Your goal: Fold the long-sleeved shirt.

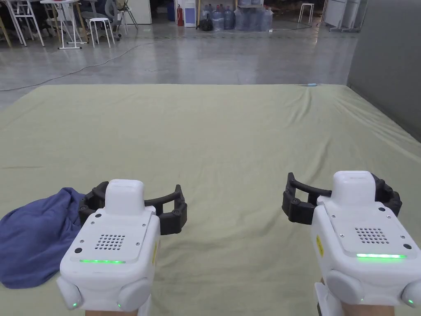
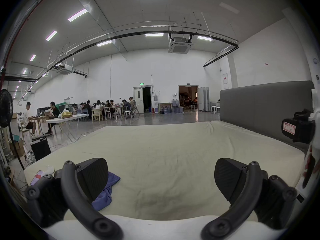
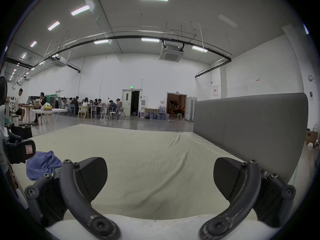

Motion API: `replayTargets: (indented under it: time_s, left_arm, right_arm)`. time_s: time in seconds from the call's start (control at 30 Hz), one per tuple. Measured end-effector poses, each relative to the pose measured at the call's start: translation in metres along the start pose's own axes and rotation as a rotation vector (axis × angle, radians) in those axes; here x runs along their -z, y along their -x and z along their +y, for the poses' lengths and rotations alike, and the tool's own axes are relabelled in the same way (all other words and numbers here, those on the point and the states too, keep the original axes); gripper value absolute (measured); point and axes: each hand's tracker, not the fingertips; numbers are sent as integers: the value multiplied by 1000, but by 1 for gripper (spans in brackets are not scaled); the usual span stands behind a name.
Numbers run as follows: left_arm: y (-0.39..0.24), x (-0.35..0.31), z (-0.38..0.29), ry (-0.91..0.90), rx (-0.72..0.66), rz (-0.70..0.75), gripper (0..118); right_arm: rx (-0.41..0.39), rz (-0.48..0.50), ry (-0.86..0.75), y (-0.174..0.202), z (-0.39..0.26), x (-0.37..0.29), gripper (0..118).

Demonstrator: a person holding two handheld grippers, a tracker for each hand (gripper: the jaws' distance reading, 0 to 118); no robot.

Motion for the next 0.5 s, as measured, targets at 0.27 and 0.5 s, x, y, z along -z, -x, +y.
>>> replayTargets:
  time_s: [0.27,0.5]
  left_arm:
    - [-4,2,4,-5,7,-6,118]
    - [-9,2,4,-3,1,-11,118]
  right_arm:
    - [-3,6,-8,0,2,2,118]
    - [-5,-7,-8,-4,3,3,118]
